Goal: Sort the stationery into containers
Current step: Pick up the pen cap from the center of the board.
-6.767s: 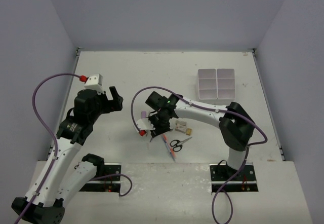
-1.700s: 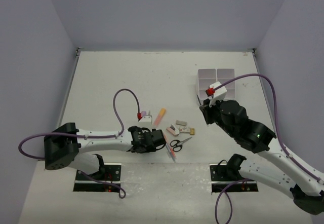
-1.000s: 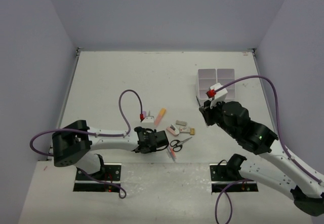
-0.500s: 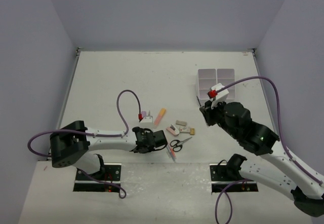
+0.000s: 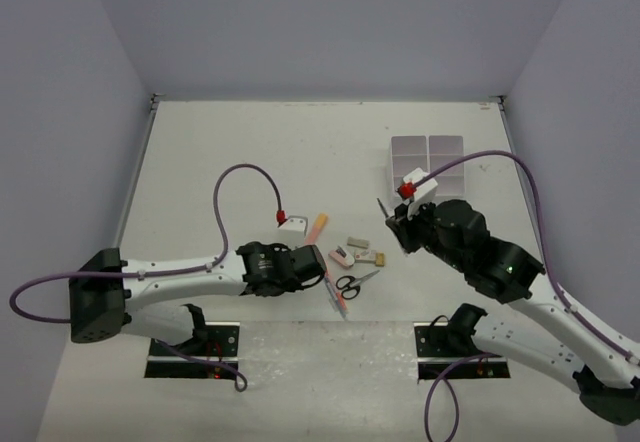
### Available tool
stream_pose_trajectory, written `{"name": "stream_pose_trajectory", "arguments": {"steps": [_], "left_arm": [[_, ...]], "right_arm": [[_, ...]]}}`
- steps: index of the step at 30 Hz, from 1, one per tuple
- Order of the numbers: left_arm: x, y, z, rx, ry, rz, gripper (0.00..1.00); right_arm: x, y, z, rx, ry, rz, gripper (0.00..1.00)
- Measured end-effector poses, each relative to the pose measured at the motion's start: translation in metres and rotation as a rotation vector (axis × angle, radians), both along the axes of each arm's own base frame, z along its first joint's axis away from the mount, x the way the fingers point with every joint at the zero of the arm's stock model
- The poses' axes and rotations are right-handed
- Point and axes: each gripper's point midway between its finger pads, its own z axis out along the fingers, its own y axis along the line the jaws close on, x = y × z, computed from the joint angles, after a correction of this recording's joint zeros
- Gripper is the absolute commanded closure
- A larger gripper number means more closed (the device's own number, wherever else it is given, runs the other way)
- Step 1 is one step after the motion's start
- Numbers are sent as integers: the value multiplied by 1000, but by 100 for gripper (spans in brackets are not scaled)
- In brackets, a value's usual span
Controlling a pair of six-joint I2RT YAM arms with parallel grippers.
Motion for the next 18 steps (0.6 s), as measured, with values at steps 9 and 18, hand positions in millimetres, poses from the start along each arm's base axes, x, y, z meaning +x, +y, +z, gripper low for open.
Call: {"name": "stream_pose_trajectory", "arguments": {"steps": [9,18], "left_arm": [[22,-36,122,-102,-249,-404,100],[16,-28,140,32,-349,-778,100]], "right_arm": [[-23,23,-41,-164,101,200,100],[-61,28,-73,-391,145,390,100]]}}
